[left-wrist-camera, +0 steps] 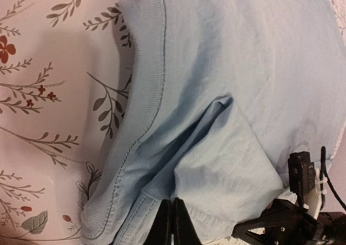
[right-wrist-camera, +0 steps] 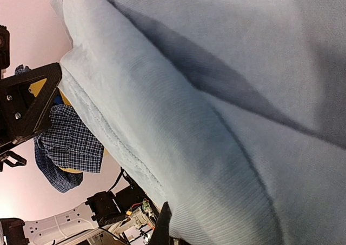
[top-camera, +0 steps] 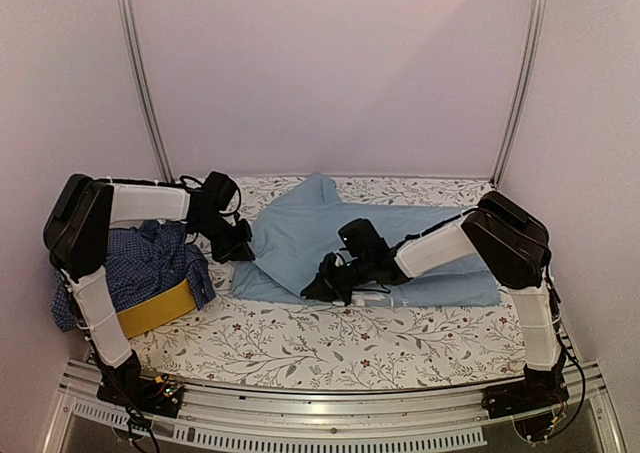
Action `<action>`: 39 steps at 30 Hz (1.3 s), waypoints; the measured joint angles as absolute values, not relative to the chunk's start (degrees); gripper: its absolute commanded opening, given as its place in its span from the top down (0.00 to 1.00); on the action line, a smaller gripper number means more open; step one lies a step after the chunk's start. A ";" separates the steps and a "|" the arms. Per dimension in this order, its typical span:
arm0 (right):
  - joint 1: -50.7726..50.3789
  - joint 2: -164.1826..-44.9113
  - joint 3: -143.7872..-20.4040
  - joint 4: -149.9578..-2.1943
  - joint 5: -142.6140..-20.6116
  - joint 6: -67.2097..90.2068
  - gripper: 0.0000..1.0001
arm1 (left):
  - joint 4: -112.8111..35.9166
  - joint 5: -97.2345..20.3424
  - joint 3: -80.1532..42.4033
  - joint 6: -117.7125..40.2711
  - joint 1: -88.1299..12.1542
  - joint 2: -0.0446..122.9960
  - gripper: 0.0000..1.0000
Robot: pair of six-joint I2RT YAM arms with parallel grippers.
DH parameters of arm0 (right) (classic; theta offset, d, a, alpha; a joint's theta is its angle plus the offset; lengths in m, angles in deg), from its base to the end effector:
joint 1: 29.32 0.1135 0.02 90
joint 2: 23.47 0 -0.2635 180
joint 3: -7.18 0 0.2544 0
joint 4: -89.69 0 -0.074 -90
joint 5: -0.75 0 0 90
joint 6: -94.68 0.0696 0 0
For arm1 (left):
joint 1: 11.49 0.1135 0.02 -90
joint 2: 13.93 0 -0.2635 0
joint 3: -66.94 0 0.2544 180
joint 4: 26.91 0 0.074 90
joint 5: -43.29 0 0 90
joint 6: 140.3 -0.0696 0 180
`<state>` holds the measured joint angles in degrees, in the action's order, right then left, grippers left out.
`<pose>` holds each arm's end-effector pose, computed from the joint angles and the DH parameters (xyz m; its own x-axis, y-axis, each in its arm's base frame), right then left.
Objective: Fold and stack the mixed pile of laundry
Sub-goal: Adjust the 1/3-folded T-shirt at the center of the board.
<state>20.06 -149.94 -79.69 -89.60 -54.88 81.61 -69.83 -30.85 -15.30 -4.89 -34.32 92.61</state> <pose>0.2780 0.3845 0.0782 -0.9785 0.0941 0.1833 0.2052 0.5260 0.8254 0.3442 -0.1655 0.1315 -0.9318 -0.3510 -0.0924 -0.2747 0.8483 -0.4526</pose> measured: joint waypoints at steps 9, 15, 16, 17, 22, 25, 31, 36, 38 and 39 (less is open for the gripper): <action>17.48 -148.56 -79.69 -89.60 -55.80 79.55 1.00 | -70.46 -29.60 -20.70 -5.42 -34.36 92.79 1.00; 13.42 -148.13 -80.50 -89.64 -55.69 77.94 1.00 | -69.50 -28.05 -27.87 -6.38 -34.36 97.09 1.00; 12.91 -148.13 -80.59 -89.58 -55.69 77.74 1.00 | -69.41 -27.79 -28.72 -6.49 -34.36 98.12 1.00; 12.28 -148.13 -80.81 -89.53 -55.67 77.46 1.00 | -69.37 -27.55 -29.86 -6.66 -34.36 99.52 1.00; 9.53 -148.32 -83.26 -89.16 -54.80 76.32 1.00 | -69.06 -26.26 -34.43 -7.23 -34.36 105.57 1.00; 8.17 -148.91 -85.18 -88.86 -54.18 75.51 1.00 | -69.17 -25.60 -37.49 -7.32 -34.32 108.59 1.00; 6.01 -152.35 -89.09 -87.61 -53.14 74.09 0.99 | -68.80 -24.12 -41.88 -7.41 -33.77 111.82 1.00; 5.09 -154.31 -90.08 -86.47 -52.55 73.43 0.74 | -68.04 -22.89 -43.48 -6.99 -33.01 113.35 0.88; 4.78 -154.79 -90.58 -86.10 -52.39 73.13 0.59 | -67.27 -22.30 -43.61 -6.36 -32.72 113.62 0.71; 4.59 -154.82 -90.62 -85.82 -52.33 72.67 0.53 | -66.79 -21.85 -43.63 -6.31 -32.57 113.62 0.63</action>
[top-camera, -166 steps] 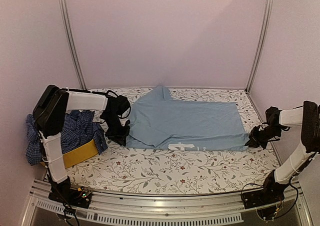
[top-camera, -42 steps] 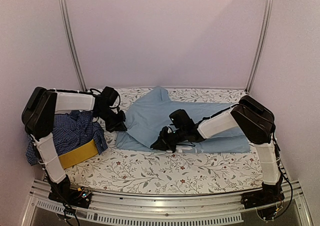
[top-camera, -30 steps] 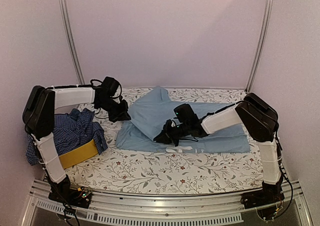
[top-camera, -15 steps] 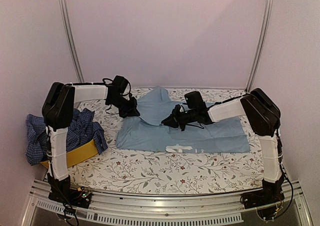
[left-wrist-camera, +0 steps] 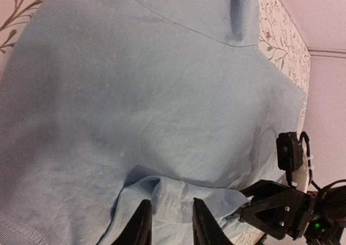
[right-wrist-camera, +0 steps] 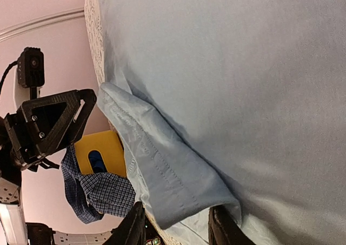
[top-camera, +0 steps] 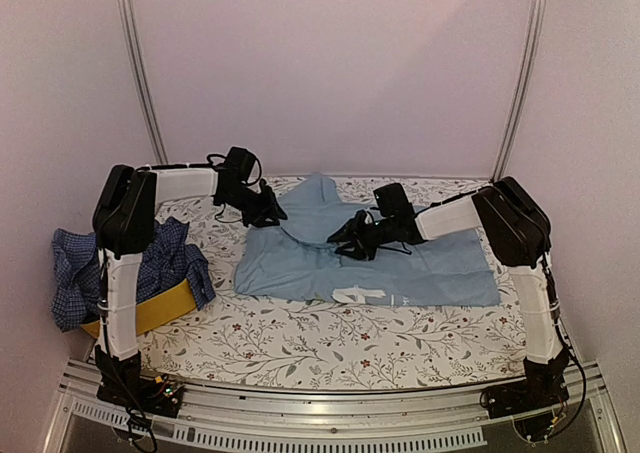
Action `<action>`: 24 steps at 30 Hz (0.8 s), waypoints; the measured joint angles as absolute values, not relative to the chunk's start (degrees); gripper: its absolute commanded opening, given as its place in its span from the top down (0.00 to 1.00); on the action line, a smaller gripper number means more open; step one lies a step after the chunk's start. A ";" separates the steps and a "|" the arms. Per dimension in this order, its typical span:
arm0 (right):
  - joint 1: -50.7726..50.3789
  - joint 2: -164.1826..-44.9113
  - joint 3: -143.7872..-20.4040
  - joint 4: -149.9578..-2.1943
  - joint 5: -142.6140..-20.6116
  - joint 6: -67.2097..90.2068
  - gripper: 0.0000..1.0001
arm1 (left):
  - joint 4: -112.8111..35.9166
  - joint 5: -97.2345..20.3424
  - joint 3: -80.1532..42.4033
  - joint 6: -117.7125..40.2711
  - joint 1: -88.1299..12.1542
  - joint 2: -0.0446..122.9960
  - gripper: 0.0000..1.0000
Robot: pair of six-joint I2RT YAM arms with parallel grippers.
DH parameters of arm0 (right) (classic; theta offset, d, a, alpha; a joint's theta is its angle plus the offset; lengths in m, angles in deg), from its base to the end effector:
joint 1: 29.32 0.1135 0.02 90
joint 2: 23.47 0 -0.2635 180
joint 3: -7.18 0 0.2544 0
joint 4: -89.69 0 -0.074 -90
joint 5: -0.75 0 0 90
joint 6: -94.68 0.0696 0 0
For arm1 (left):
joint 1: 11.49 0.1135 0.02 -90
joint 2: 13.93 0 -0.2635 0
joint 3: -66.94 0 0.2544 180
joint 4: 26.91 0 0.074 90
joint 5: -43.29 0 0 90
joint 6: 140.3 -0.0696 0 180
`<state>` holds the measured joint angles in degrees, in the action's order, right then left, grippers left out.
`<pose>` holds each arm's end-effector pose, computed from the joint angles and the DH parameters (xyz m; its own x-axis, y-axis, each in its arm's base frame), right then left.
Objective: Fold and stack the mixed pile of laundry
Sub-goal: Adjust the 1/3-folded T-shirt at the center of the board, then move the 1/3-folded T-shirt to the center of the board.
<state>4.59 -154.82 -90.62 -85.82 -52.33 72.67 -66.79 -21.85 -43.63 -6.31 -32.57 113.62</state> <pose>0.3984 0.3182 0.0908 -0.9692 0.2416 0.0480 0.1598 0.4685 0.8689 0.4550 -0.2067 0.1333 -0.9377 -0.3139 -0.1488 -0.1536 0.7588 -0.6330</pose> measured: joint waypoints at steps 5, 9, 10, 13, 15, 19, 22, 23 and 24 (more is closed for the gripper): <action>1.86 -152.78 -89.99 -83.35 -52.02 68.71 0.23 | -63.45 -20.75 -43.48 -5.57 -31.76 113.27 0.34; -3.08 -141.53 -84.48 -77.51 -52.65 60.60 0.18 | -63.53 -23.09 -41.90 -8.17 -31.39 109.53 0.31; -4.51 -137.85 -82.77 -76.22 -52.79 58.42 0.18 | -63.62 -23.44 -41.12 -8.85 -31.35 108.00 0.31; -8.18 -126.66 -77.42 -72.00 -53.05 51.88 0.18 | -63.60 -23.59 -36.31 -11.27 -31.48 101.33 0.30; -10.19 -119.95 -73.27 -69.69 -53.16 47.97 0.18 | -63.18 -23.16 -32.90 -12.72 -31.96 97.22 0.30; -10.89 -109.72 -62.10 -64.90 -52.41 42.33 0.18 | -63.10 -22.11 -28.22 -14.82 -34.78 93.68 0.30; -12.00 -105.55 -54.10 -61.54 -51.85 40.23 0.18 | -63.31 -21.74 -26.08 -15.43 -38.97 94.10 0.31; -12.77 -105.00 -52.11 -60.46 -51.82 39.60 0.19 | -63.31 -21.58 -25.14 -15.43 -40.72 94.38 0.32; -13.62 -104.92 -50.78 -59.66 -51.93 39.10 0.19 | -63.27 -21.50 -24.44 -15.36 -41.73 94.64 0.32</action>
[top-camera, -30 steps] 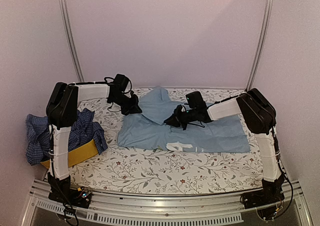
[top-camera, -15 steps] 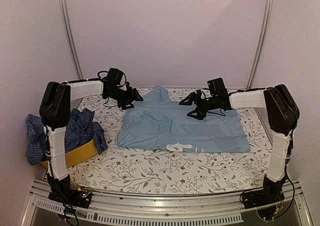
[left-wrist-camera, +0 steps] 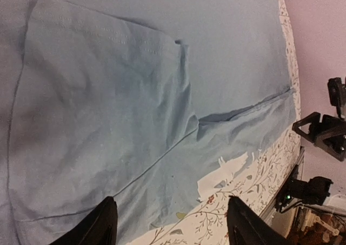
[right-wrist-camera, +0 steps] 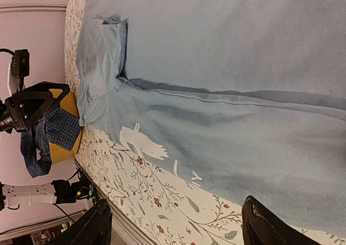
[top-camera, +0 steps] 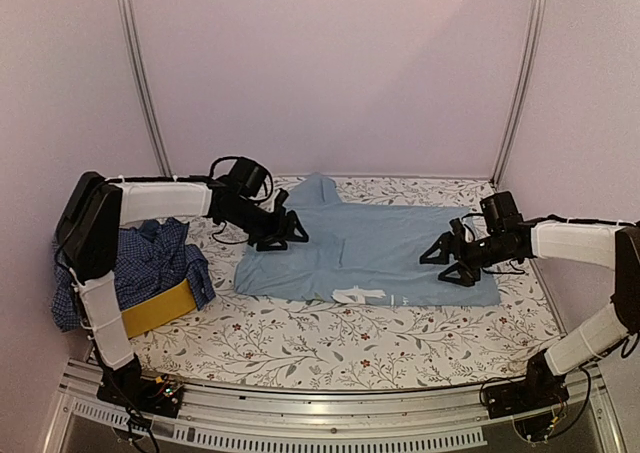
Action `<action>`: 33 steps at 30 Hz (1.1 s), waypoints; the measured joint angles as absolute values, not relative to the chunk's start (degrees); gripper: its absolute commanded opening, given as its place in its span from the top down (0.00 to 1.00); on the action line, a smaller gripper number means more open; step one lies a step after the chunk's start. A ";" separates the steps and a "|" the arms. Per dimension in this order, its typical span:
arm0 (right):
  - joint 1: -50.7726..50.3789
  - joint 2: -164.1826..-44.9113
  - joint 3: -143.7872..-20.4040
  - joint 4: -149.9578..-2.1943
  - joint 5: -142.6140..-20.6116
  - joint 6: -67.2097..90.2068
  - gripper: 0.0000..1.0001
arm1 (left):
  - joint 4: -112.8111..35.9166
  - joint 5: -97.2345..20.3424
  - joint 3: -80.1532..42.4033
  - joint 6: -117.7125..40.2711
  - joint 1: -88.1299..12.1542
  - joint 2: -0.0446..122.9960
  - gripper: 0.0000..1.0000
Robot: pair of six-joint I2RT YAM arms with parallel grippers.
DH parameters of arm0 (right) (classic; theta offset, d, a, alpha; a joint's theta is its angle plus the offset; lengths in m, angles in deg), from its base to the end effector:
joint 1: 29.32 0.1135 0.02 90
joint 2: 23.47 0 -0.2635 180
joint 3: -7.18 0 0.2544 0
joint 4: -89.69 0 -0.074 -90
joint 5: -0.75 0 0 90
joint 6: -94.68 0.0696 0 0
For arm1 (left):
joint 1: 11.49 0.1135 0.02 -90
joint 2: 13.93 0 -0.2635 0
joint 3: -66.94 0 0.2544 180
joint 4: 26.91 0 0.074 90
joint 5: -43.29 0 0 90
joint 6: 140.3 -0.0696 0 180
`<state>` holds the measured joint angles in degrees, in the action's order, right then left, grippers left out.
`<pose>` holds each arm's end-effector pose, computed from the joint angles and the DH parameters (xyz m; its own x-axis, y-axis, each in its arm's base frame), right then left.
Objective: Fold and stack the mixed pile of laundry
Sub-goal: Move the 1/3-folded T-shirt to the center of the board.
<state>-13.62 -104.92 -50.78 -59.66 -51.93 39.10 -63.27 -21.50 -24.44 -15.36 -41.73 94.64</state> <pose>0.2677 0.1191 0.1678 -0.9585 0.1975 -0.2055 -0.0185 0.6762 0.7365 0.3551 -0.2413 0.1779 -0.9558 -0.0426 -0.2908 0.1547 0.7683 -0.6211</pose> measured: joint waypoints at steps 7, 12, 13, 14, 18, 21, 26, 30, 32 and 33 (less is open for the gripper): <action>-18.30 -109.18 -47.85 -59.92 -52.83 35.10 0.19 | -63.47 -22.44 -17.31 -13.83 -44.02 97.66 0.33; -19.46 -112.22 -45.31 -60.99 -53.33 33.76 0.18 | -63.27 -23.20 -15.74 -13.55 -42.89 98.14 0.33; -19.61 -112.19 -44.83 -61.62 -53.00 33.79 0.18 | -63.18 -23.33 -15.59 -13.59 -42.97 98.08 0.33; -19.70 -112.04 -44.37 -62.26 -52.76 33.87 0.18 | -62.88 -23.46 -15.22 -13.61 -43.06 97.84 0.33; -19.87 -109.92 -40.90 -65.36 -52.30 35.14 0.18 | -61.52 -24.21 -12.40 -13.64 -43.52 96.02 0.33; -19.85 -106.21 -37.20 -66.13 -51.58 36.76 0.18 | -60.54 -24.60 -8.90 -13.50 -44.15 93.57 0.33; -19.63 -99.19 -32.59 -62.19 -50.93 39.62 0.17 | -58.94 -24.73 -3.46 -12.54 -46.80 89.53 0.33; -19.63 -92.44 -28.66 -58.04 -49.99 41.76 0.17 | -58.16 -24.88 1.46 -11.03 -49.71 85.57 0.33; -19.63 -87.04 -26.06 -55.04 -49.33 43.18 0.17 | -58.13 -24.34 4.13 -10.18 -50.67 83.28 0.33; -19.59 -84.61 -25.16 -53.47 -48.94 43.97 0.17 | -58.35 -24.05 5.15 -9.85 -51.02 82.25 0.32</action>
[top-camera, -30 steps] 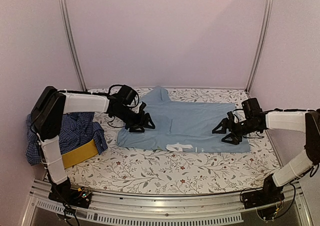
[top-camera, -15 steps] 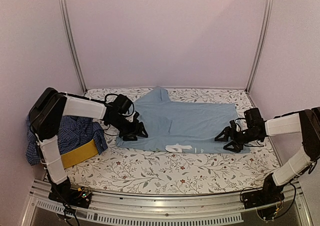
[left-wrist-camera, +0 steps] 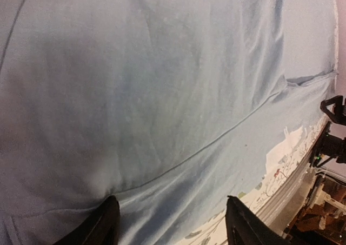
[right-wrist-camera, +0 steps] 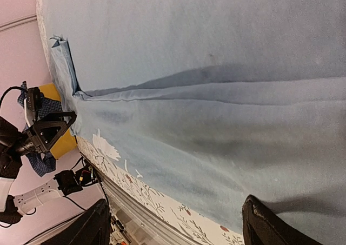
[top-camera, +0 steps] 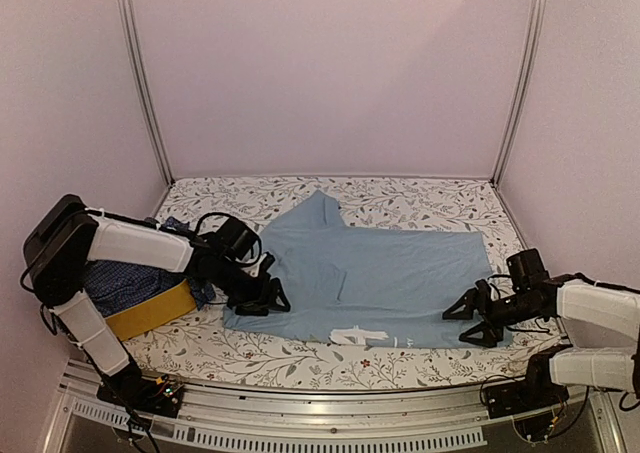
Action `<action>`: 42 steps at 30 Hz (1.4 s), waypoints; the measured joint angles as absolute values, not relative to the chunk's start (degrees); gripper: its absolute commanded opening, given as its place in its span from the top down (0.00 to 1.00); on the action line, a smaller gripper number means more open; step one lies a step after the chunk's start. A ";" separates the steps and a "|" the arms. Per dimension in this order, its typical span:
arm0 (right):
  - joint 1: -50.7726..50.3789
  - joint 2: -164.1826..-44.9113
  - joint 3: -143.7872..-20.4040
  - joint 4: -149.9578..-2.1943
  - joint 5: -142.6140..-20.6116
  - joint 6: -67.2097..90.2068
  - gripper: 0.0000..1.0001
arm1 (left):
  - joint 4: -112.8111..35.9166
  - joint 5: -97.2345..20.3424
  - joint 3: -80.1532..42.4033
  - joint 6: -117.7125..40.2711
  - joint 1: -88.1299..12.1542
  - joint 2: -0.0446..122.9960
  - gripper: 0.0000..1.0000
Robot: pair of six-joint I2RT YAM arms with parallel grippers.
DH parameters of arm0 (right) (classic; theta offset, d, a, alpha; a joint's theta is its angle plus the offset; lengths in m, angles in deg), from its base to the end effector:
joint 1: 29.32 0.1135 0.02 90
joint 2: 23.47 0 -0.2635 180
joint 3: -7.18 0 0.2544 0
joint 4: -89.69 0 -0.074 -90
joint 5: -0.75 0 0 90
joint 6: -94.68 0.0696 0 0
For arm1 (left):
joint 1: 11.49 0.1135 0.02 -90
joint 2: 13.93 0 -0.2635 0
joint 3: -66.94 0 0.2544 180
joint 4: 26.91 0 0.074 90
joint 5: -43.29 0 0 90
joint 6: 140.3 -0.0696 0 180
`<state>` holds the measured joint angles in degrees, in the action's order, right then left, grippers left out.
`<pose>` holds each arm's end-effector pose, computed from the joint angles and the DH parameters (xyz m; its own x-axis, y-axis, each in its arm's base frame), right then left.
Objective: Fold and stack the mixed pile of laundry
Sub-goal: Move the 1/3-folded T-shirt to the center of the board, then pick up the 1/3-folded T-shirt from the center of the board.
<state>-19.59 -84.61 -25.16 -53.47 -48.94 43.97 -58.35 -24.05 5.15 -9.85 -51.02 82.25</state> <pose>0.1581 0.0728 0.1060 -0.9431 0.3282 0.0540 0.2653 0.6443 0.7173 0.2258 -0.2211 0.1057 -0.9955 0.0452 -0.0835 0.0830 0.8420 -0.5331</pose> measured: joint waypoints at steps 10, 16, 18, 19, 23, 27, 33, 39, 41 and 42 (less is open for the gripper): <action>-19.59 -80.00 -39.76 -41.25 -53.42 41.90 0.09 | -75.03 -26.50 -11.61 -16.04 -50.10 82.54 0.23; -20.44 -95.61 -57.95 -44.40 -57.66 33.76 0.12 | -76.43 -26.50 -37.23 -22.42 -40.50 97.00 0.31; -21.36 -101.75 -63.56 -44.77 -58.73 31.03 0.14 | -77.70 -26.39 -47.17 -24.39 -37.49 104.87 0.35; -22.08 -104.96 -66.67 -45.01 -59.10 29.50 0.15 | -77.85 -26.46 -52.35 -25.33 -36.22 109.11 0.38; -26.73 -116.33 -77.42 -46.41 -60.24 24.65 0.18 | -79.31 -26.59 -68.79 -27.47 -33.36 121.81 0.43; -32.24 -124.17 -83.08 -47.59 -60.54 22.60 0.19 | -79.20 -27.16 -80.81 -28.30 -32.02 130.62 0.51; -36.53 -131.45 -84.63 -47.50 -60.65 21.52 0.20 | -80.67 -29.19 -82.91 -28.96 -30.65 135.87 0.50; -36.09 -135.54 -85.66 -47.18 -61.94 19.45 0.21 | -81.00 -32.49 -74.10 -32.96 -29.95 133.46 0.56; -36.09 -137.00 -86.49 -47.07 -63.15 18.49 0.21 | -81.76 -33.71 -73.62 -34.53 -29.95 133.24 0.60; -36.09 -137.66 -86.91 -46.98 -63.63 18.09 0.21 | -82.07 -34.19 -73.33 -35.49 -29.97 133.09 0.62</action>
